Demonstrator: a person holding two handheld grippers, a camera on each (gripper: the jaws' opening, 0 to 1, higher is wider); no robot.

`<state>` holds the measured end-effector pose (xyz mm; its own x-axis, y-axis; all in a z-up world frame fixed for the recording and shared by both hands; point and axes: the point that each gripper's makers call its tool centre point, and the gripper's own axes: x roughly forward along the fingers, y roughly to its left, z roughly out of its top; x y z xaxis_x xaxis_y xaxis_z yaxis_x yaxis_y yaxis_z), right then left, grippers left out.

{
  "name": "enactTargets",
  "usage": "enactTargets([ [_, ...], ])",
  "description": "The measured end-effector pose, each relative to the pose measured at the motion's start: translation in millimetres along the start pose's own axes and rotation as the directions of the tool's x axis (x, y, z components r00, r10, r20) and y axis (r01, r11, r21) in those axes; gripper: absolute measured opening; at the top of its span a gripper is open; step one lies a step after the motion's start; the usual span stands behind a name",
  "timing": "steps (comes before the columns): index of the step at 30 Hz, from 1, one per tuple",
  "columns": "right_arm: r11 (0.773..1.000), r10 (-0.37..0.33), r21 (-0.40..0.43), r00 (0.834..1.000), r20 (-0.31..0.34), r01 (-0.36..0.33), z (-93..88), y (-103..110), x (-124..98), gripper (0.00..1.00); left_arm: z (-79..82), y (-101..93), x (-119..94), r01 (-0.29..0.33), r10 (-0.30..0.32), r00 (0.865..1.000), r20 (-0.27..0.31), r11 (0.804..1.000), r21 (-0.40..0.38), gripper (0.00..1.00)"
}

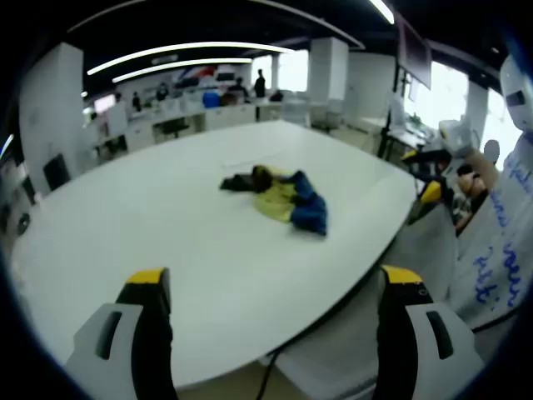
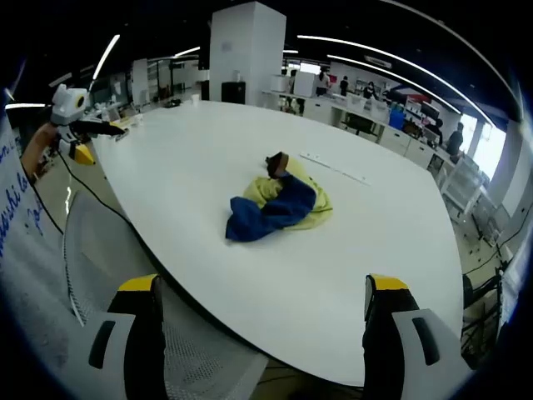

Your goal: Fold the garment on the visible template until the final outline fits inside the template.

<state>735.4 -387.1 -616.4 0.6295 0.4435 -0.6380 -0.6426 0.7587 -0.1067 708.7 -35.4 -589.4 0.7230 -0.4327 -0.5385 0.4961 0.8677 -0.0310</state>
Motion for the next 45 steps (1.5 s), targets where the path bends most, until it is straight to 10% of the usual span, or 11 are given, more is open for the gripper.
enactTargets([
  [45,1.0,0.02,0.002,1.0,-0.009,-0.02,-0.4,4.3,2.1,1.0,-2.4,0.9,1.5,0.002,-0.002,1.0,-0.013,1.0,0.005,1.0],
])
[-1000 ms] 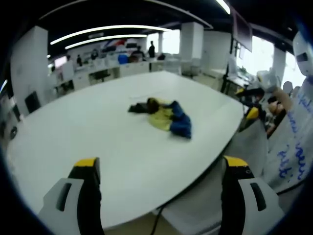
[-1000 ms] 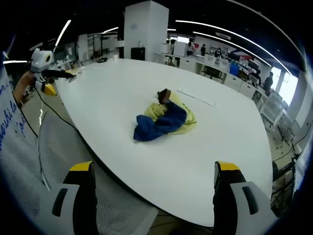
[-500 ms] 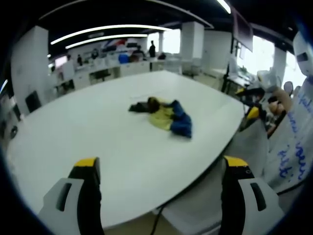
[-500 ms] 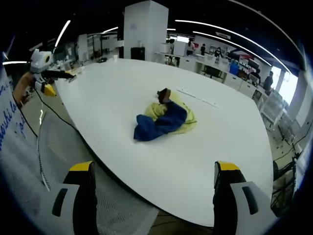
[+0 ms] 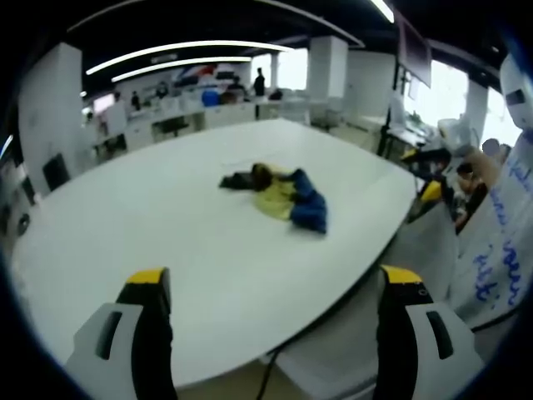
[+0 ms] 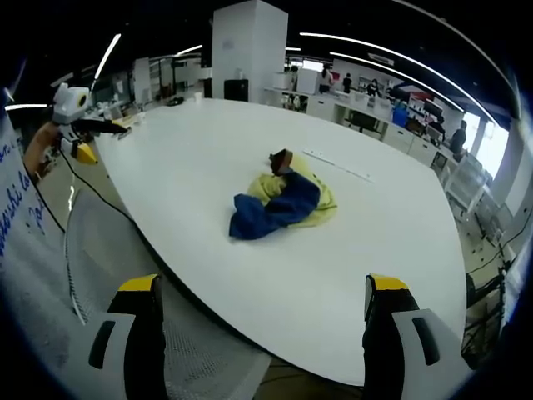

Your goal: Fold the garment on the visible template until the final outline fits inside the template.

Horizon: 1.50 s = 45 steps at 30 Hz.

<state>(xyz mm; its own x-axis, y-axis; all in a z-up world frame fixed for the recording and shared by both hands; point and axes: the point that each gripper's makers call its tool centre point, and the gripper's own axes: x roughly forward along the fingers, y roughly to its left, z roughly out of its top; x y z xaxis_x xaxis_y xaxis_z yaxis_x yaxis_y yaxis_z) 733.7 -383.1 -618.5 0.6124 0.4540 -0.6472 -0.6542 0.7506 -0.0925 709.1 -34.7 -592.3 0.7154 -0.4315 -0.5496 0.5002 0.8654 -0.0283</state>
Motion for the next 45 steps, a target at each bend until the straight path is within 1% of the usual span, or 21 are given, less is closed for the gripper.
enactTargets([
  [6,1.0,0.003,-0.001,1.0,-0.004,-0.004,-0.6,2,1,1.0,0.0,-0.2,1,0.002,-0.002,1.0,-0.001,1.0,-0.001,1.0],
  [12,1.0,-0.002,-0.001,1.0,-0.005,0.002,-0.9,0,3,1.0,-2.2,0.7,2,0.002,-0.002,1.0,-0.011,1.0,-0.007,0.98],
  [15,1.0,0.004,-0.008,1.0,-0.008,-0.004,-0.7,0,5,1.0,-2.9,0.8,3,0.003,-0.003,1.0,-0.016,1.0,-0.01,0.97],
  [28,0.999,0.029,-0.027,0.999,-0.021,-0.03,2.5,-1,13,1.0,-4.4,0.5,6,0.006,-0.007,1.0,-0.023,1.0,-0.018,0.97],
  [33,0.998,0.038,-0.05,0.999,-0.025,-0.04,9.1,-3,18,1.0,-6.4,-0.4,7,0.006,-0.007,1.0,-0.028,1.0,-0.025,0.97],
  [36,0.996,0.054,-0.066,0.998,-0.016,-0.055,15.1,-3,22,1.0,-4.5,2.7,7,-0.013,0.013,1.0,-0.017,0.999,-0.029,0.99],
  [39,0.995,0.064,-0.076,0.998,-0.001,-0.064,21.7,-4,26,1.0,-4.9,3.6,6,-0.023,0.022,1.0,-0.022,0.999,-0.026,0.99],
  [42,0.993,0.059,-0.104,0.998,0.003,-0.058,28.6,-8,31,0.94,-4.7,3.0,7,-0.027,0.026,0.999,-0.022,0.999,-0.024,0.99],
  [45,0.99,0.064,-0.128,0.998,0.01,-0.063,35.5,-9,35,0.94,-5.3,2.9,6,-0.03,0.03,0.999,-0.024,0.999,-0.026,0.99],
])
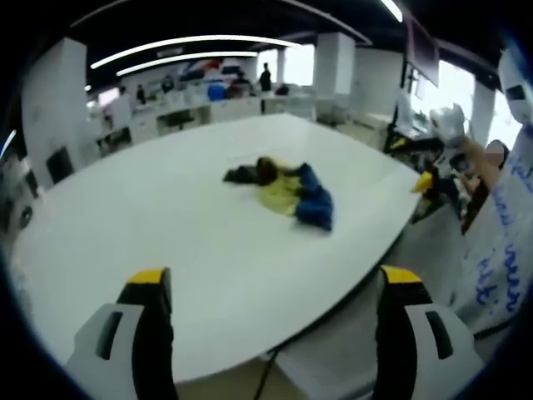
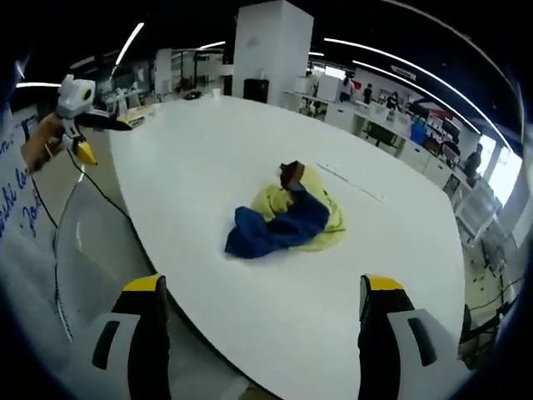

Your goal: Fold the garment on the visible template until the final outline fits inside the template.

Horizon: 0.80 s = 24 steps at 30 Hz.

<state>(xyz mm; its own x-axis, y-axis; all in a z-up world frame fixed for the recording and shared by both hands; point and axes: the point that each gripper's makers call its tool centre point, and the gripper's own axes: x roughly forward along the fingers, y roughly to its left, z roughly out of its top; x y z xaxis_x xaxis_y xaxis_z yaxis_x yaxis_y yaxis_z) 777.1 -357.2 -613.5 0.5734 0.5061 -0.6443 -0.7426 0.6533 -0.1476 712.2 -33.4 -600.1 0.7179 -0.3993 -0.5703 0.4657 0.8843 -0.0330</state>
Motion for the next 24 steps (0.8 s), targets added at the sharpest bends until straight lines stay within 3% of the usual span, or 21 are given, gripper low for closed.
enactTargets([
  [15,0.988,-0.018,-0.154,1.0,0.012,0.019,15.3,-26,34,0.78,-2.9,-3.1,1,-0.01,0.01,1.0,-0.007,1.0,-0.01,0.98],
  [24,0.986,0.008,-0.168,0.998,0.057,0.001,35.0,-39,59,0.68,-2.6,-11.6,-1,-0.012,0.012,1.0,0.002,1.0,-0.018,0.98],
])
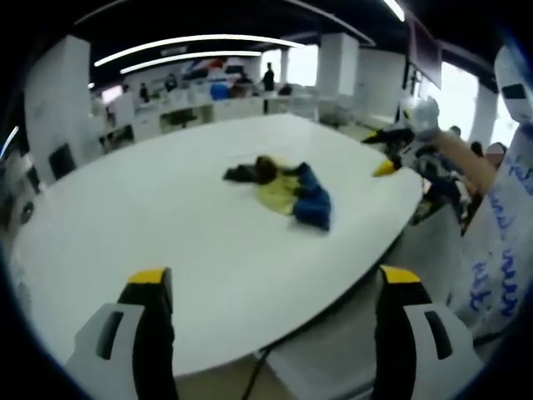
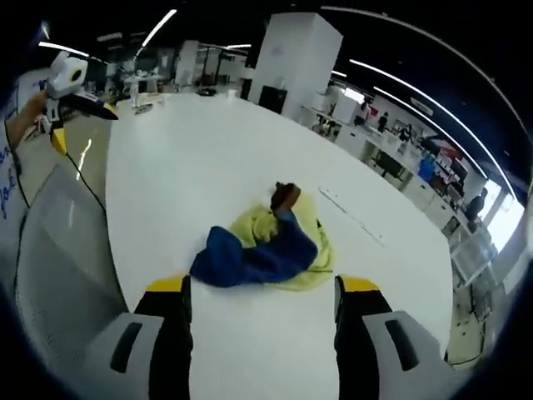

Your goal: Fold the garment on the visible template until the final outline fits inside the template.

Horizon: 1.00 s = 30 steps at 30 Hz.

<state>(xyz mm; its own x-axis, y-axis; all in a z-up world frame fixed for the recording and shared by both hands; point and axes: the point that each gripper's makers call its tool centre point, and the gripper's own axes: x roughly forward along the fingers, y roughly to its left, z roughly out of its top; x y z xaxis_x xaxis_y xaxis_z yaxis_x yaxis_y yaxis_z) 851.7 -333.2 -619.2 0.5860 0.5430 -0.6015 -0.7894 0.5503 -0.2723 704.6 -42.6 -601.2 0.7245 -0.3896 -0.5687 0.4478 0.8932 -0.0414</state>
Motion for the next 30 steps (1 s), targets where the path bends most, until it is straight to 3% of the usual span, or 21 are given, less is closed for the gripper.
enactTargets([
  [18,1.0,0.005,0.013,0.999,0.046,-0.006,13.8,-22,55,0.45,0.5,0.1,-5,-0.014,0.014,1.0,0.005,1.0,-0.018,0.96],
  [30,1.0,-0.001,-0.001,1.0,0.029,0.001,12.2,-38,85,0.32,-0.6,4.0,-7,-0.03,0.029,1.0,-0.007,0.999,-0.027,0.96],
])
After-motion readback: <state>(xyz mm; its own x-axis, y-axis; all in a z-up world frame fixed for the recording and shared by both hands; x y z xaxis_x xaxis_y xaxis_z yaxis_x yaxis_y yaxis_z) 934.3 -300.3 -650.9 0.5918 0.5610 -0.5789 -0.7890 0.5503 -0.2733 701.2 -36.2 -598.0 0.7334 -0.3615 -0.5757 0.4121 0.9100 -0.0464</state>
